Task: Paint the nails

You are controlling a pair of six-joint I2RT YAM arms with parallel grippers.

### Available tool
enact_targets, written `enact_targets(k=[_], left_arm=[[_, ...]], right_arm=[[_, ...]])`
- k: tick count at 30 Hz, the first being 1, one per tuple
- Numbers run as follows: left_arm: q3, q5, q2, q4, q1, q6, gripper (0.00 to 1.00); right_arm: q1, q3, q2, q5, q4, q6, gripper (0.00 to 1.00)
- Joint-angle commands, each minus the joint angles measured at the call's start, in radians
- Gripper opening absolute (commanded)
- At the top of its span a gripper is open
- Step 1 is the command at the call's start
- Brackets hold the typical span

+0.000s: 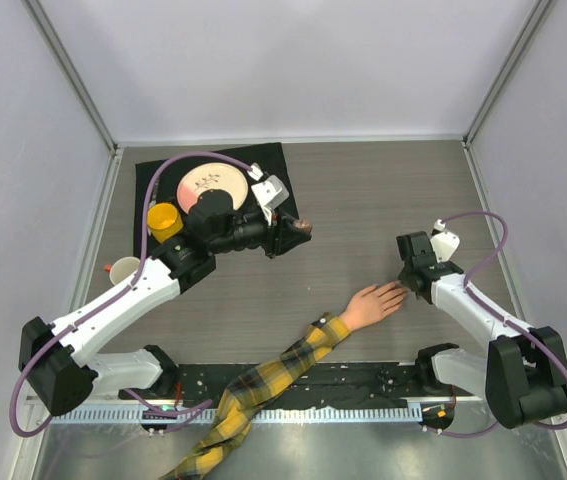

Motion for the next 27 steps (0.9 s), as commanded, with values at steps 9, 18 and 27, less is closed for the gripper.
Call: enact_targets(k=[9,18,27], left_arm=[[0.004,0.015,-0.009,0.053,-0.005,0.025,0.0],[0.003,0.016,-0.01,0.053,-0.005,0.027,0.0],[0.001,0.016,-0.013,0.055,-0.005,0.027,0.0]], right_arm=[[-0.013,0.011,0.014,0.032,0.033,0.023,0.01],[-0.016,0.013,0.028,0.019,0.054,0.009,0.01],[-0.018,0.011,0.005,-0.007,0.054,-0.008,0.01]])
